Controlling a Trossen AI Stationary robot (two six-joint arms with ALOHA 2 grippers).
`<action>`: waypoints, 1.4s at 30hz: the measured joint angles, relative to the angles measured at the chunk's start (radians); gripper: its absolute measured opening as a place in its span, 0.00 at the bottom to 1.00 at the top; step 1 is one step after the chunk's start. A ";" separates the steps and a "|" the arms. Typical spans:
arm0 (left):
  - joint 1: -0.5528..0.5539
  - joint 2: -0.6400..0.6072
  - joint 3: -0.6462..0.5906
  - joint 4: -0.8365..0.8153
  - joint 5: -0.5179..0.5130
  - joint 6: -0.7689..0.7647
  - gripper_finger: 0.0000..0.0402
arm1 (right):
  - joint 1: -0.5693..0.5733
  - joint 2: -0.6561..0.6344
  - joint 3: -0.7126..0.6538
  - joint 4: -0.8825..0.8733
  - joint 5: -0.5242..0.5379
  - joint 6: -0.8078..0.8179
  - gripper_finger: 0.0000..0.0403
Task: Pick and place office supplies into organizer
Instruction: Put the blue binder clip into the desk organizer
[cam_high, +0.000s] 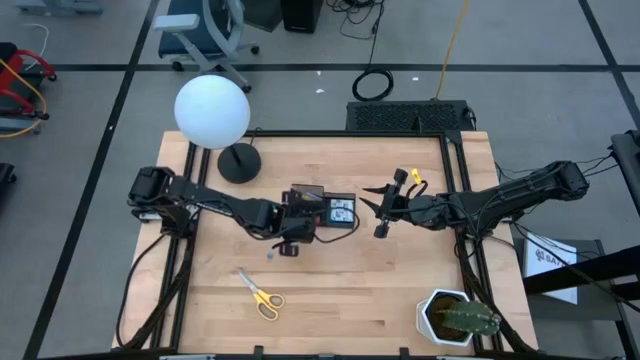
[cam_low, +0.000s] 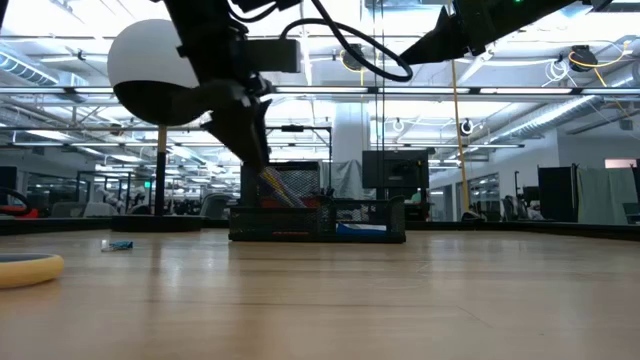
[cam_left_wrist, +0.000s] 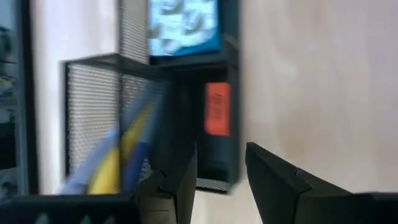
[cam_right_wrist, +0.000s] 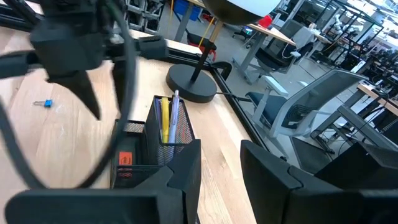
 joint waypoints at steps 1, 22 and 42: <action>-0.007 0.000 0.000 -0.010 0.013 -0.005 0.36 | 0.000 0.000 0.000 0.000 0.000 0.000 0.26; -0.135 0.000 0.000 -0.248 0.372 -0.291 0.36 | 0.000 0.000 0.000 -0.001 0.000 0.008 0.26; -0.146 0.000 -0.109 -0.229 0.375 -0.288 0.36 | 0.000 0.000 0.000 -0.001 0.000 0.012 0.26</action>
